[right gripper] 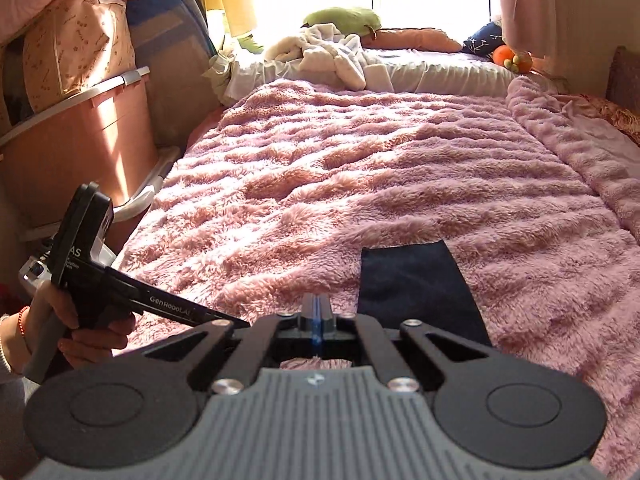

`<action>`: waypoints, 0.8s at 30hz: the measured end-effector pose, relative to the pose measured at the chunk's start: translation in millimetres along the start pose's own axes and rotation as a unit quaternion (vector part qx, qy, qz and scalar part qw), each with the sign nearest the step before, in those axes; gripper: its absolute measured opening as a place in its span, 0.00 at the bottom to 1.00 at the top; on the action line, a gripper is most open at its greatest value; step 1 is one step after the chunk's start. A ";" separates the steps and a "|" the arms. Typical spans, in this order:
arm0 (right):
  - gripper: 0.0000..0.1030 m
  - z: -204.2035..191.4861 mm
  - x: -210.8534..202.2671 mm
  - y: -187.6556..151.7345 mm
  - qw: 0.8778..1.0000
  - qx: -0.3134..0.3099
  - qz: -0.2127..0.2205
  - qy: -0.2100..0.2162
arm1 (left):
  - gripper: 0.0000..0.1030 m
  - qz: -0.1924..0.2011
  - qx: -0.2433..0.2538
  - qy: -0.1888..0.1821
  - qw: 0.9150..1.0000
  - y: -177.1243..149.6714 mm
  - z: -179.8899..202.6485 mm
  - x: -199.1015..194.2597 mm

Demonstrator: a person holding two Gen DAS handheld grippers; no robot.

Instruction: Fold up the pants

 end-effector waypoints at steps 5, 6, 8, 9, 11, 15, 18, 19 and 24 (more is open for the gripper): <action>0.11 -32.8 30.2 -26.8 0.994 0.034 -0.046 0.090 | 0.31 0.015 -0.001 0.025 1.000 6.7 -10.1 -6.9; 0.26 -41.3 38.3 -33.1 0.992 0.032 -0.060 0.103 | 0.31 0.004 -0.008 0.020 1.000 6.5 -13.1 -7.4; 0.42 -46.6 51.5 -38.5 0.989 0.044 -0.072 0.124 | 0.31 -0.009 -0.003 0.014 1.000 7.9 -19.0 -10.9; 0.44 -47.2 57.6 -39.3 0.987 0.053 -0.074 0.134 | 0.31 -0.003 0.003 0.017 1.000 11.4 -22.4 -13.1; 0.47 -48.8 69.3 -39.0 0.982 0.065 -0.079 0.160 | 0.31 0.009 -0.007 0.033 0.999 20.2 -32.7 -16.1; 0.44 -63.7 95.4 -49.1 0.965 0.072 -0.125 0.217 | 0.32 -0.025 -0.046 -0.002 0.999 22.6 -39.2 -13.0; 0.00 -77.7 105.6 -55.6 0.961 0.056 -0.132 0.238 | 0.34 -0.043 -0.068 -0.031 0.996 22.4 -39.5 -14.0; 0.00 -79.9 103.5 -53.8 0.964 0.049 -0.114 0.236 | 0.34 -0.045 -0.071 -0.037 0.996 23.0 -39.7 -14.9; 0.00 -56.2 75.8 -34.3 0.977 0.084 -0.018 0.197 | 0.34 -0.054 -0.096 -0.053 0.993 25.4 -43.8 -16.2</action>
Point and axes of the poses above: each gripper's, at about its wrist camera, not at the fingertips, and x roughly the way its jaws point, z to its right, y to its top, the point moved 9 cm from there along x, roughly the way its jaws point, and after that the axes turned 14 degrees about -x, right-handed, at the moved point
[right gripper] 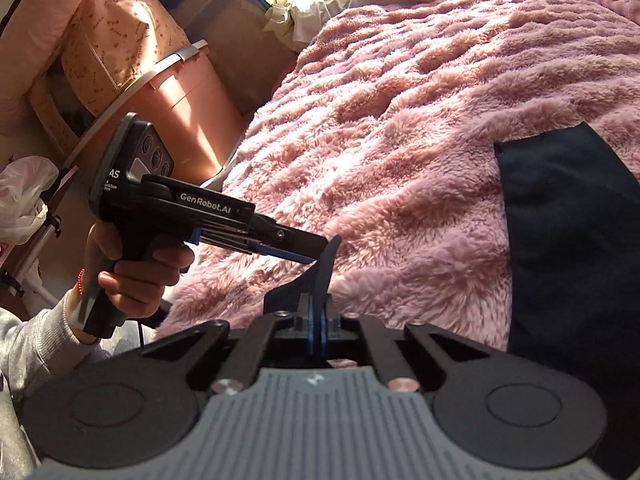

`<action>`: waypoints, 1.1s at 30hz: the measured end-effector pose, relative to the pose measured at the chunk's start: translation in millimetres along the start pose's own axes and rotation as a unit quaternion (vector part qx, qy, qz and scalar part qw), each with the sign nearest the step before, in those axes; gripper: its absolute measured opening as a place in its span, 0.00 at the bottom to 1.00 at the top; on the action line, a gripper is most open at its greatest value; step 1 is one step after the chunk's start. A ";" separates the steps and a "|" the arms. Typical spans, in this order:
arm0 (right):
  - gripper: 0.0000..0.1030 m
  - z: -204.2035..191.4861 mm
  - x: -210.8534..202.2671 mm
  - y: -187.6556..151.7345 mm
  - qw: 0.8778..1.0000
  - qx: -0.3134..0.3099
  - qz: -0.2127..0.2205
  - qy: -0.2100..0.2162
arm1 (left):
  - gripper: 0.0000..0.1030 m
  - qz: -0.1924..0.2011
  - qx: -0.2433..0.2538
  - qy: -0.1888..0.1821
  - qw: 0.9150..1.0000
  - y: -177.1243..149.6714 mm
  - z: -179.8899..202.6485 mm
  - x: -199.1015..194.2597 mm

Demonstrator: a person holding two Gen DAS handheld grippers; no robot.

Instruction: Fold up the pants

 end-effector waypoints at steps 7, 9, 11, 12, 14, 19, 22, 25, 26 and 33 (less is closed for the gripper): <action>0.00 39.8 -52.4 48.4 0.994 0.007 0.093 -0.058 | 0.34 -0.004 0.010 0.006 1.000 -4.6 2.1 3.8; 0.00 55.2 -59.4 61.3 0.991 0.006 0.116 -0.068 | 0.34 -0.004 0.010 0.006 1.000 -4.6 1.6 5.1; 0.00 68.3 -61.0 69.3 0.989 0.004 0.128 -0.071 | 0.34 -0.008 0.003 0.008 1.000 -4.8 -1.8 8.3; 0.00 74.1 -59.8 71.0 0.989 0.005 0.128 -0.068 | 0.34 -0.010 0.000 0.010 1.000 -4.8 -2.7 9.9; 0.00 82.5 -53.9 72.3 0.992 0.002 0.117 -0.056 | 0.34 -0.013 0.003 0.012 1.000 -3.9 -2.3 13.8; 0.00 81.5 -53.8 74.4 0.989 -0.011 0.144 -0.017 | 0.35 -0.014 0.009 0.013 1.000 -3.3 -3.8 17.5; 0.00 96.7 -56.1 71.1 0.988 -0.006 0.153 -0.028 | 0.35 -0.015 0.009 0.013 1.000 -2.0 -3.8 21.1; 0.00 128.2 -52.0 63.1 0.984 0.019 0.169 -0.046 | 0.36 -0.014 0.013 0.018 1.000 -2.3 -5.5 23.4; 0.00 139.2 -48.8 58.7 0.983 0.028 0.172 -0.053 | 0.36 -0.015 0.013 0.019 1.000 -1.9 -5.6 24.2; 0.00 220.1 -13.6 18.7 0.967 0.090 0.115 -0.208 | 0.36 -0.018 0.011 0.015 1.000 1.0 -4.7 23.8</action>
Point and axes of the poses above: each gripper's, at about its wrist camera, not at the fingertips, and x roughly the way its jaws point, z to its right, y to its top, the point moved 9 cm from there along x, roughly the way its jaws point, and after that the axes turned 14 degrees about -x, right-handed, at the moved point
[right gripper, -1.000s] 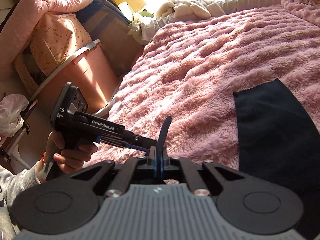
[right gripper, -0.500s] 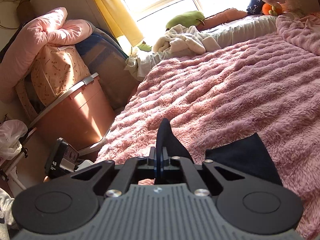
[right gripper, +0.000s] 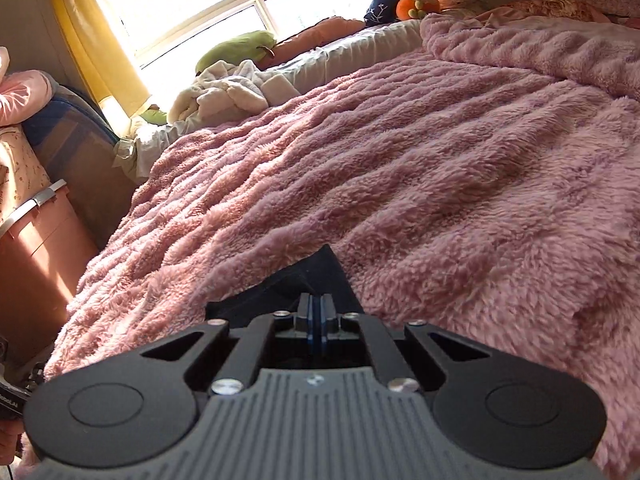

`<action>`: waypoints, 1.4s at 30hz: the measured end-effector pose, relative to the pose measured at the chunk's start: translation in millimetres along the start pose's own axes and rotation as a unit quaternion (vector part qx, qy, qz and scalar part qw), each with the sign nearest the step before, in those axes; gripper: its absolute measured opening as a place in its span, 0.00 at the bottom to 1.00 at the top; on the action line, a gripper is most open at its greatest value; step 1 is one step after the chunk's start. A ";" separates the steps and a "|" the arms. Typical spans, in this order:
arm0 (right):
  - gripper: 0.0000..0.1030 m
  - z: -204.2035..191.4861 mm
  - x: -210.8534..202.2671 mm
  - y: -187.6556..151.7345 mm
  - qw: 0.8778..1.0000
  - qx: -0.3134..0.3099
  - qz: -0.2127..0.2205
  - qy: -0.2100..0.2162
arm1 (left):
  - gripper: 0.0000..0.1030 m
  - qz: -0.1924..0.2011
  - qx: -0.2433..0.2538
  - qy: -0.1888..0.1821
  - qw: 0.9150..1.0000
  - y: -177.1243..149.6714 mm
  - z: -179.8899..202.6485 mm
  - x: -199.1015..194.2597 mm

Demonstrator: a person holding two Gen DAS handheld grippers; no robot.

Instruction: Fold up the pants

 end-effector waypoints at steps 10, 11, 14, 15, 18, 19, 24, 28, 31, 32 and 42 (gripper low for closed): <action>0.25 -60.2 -15.5 31.1 0.985 -0.126 -0.009 -0.114 | 0.36 0.003 0.004 -0.001 1.000 -1.6 4.0 -4.4; 0.24 -79.1 -14.2 31.8 0.984 -0.143 -0.014 -0.105 | 0.36 0.003 0.001 -0.002 1.000 -0.9 3.3 -4.3; 0.33 -128.3 -9.5 22.4 0.972 -0.203 -0.027 -0.113 | 0.36 -0.003 -0.019 -0.007 1.000 0.8 -1.4 -6.3; 0.43 -141.0 -4.8 14.8 0.966 -0.223 -0.041 -0.121 | 0.36 -0.005 -0.024 -0.010 1.000 0.9 -1.8 -6.7; 0.43 -164.9 11.6 -6.7 0.943 -0.282 -0.085 -0.158 | 0.36 -0.014 -0.024 -0.014 1.000 -2.4 -1.5 -9.0; 0.43 -168.6 17.8 -12.1 0.933 -0.299 -0.098 -0.172 | 0.36 -0.014 -0.021 -0.016 1.000 -3.0 -0.1 -10.1; 0.03 -151.1 31.6 -15.3 0.919 -0.292 -0.102 -0.245 | 0.36 -0.021 -0.034 -0.021 0.999 -1.2 -1.2 -10.0; 0.00 -131.8 22.4 -4.8 0.960 -0.152 -0.066 -0.225 | 0.36 -0.033 -0.049 -0.034 0.998 -0.3 -3.1 -11.3; 0.00 -123.6 7.9 1.3 0.970 -0.082 -0.019 -0.230 | 0.37 -0.027 -0.032 -0.029 0.999 -1.4 -0.9 -15.2; 0.00 -123.0 3.6 2.7 0.972 -0.058 -0.002 -0.228 | 0.38 -0.025 -0.025 -0.028 0.999 -1.8 0.9 -15.9; 0.17 -128.6 21.3 -18.2 0.987 0.025 -0.030 -0.157 | 0.38 -0.028 -0.015 -0.024 0.999 -3.3 3.9 -11.3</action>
Point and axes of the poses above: each gripper's, at about its wrist camera, not at the fingertips, and x roughly the way its jaws point, z to its right, y to its top, the point moved 9 cm from there along x, roughly the way its jaws point, and after that the axes turned 14 degrees about -x, right-handed, at the moved point
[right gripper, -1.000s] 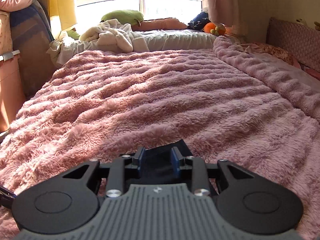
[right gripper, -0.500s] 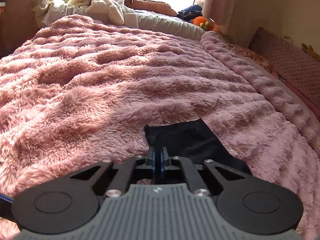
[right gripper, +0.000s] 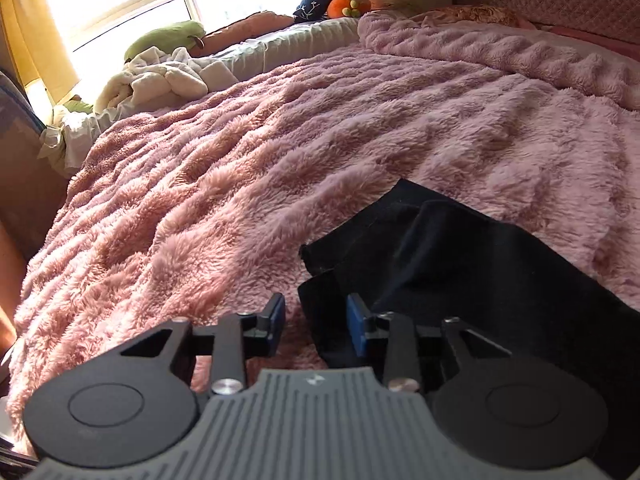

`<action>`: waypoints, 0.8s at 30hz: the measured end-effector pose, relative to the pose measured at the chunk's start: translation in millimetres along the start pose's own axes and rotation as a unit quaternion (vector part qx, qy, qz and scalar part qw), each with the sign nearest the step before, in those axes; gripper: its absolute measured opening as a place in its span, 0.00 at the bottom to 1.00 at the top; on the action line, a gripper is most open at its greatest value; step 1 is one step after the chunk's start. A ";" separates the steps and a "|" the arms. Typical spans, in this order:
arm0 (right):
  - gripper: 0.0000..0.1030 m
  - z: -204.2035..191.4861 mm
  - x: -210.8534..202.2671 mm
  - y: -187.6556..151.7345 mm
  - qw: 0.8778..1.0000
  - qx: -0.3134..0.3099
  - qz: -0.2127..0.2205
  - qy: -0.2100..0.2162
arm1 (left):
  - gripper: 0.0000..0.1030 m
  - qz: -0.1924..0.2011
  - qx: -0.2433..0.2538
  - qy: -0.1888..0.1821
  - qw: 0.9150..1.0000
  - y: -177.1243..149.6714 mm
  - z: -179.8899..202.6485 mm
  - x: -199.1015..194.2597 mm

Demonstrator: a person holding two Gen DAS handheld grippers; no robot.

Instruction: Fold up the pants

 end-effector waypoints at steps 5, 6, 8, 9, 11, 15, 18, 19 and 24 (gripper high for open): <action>0.00 12.6 -5.2 -1.1 0.999 0.014 0.018 -0.025 | 0.39 0.000 0.030 0.012 0.999 -6.3 6.3 3.6; 0.00 15.3 -9.5 0.3 0.999 0.021 0.031 -0.026 | 0.39 -0.001 0.033 0.012 0.999 -7.0 7.0 4.1; 0.00 21.9 -22.0 6.7 0.996 0.038 0.067 -0.037 | 0.39 -0.003 0.035 0.011 0.999 -7.9 8.0 4.7; 0.00 24.8 -27.5 10.7 0.995 0.042 0.082 -0.047 | 0.39 -0.004 0.034 0.010 0.999 -8.2 8.3 4.9; 0.00 32.0 -39.3 24.1 0.990 0.042 0.110 -0.081 | 0.39 -0.005 0.033 0.010 0.999 -8.8 8.3 5.1; 0.00 45.1 -47.9 49.2 0.976 0.076 0.146 -0.139 | 0.39 -0.006 0.039 0.013 0.999 -10.0 8.8 6.1; 0.00 35.1 -43.5 64.7 0.971 0.067 0.162 -0.162 | 0.39 -0.007 0.041 0.014 0.999 -9.9 9.8 8.5; 0.00 28.0 -37.5 67.8 0.971 0.055 0.159 -0.170 | 0.39 -0.008 0.040 0.014 0.999 -9.7 9.9 8.8; 0.00 -7.4 -2.7 55.3 0.977 0.009 0.104 -0.185 | 0.39 -0.011 0.034 0.010 0.999 -8.1 8.3 8.9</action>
Point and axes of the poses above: each gripper's, at about its wrist camera, not at the fingertips, and x roughly the way its jaws point, z to its right, y to its top, the point moved 9 cm from there along x, roughly the way its jaws point, and after that the axes turned 14 degrees about -x, right-handed, at the moved point
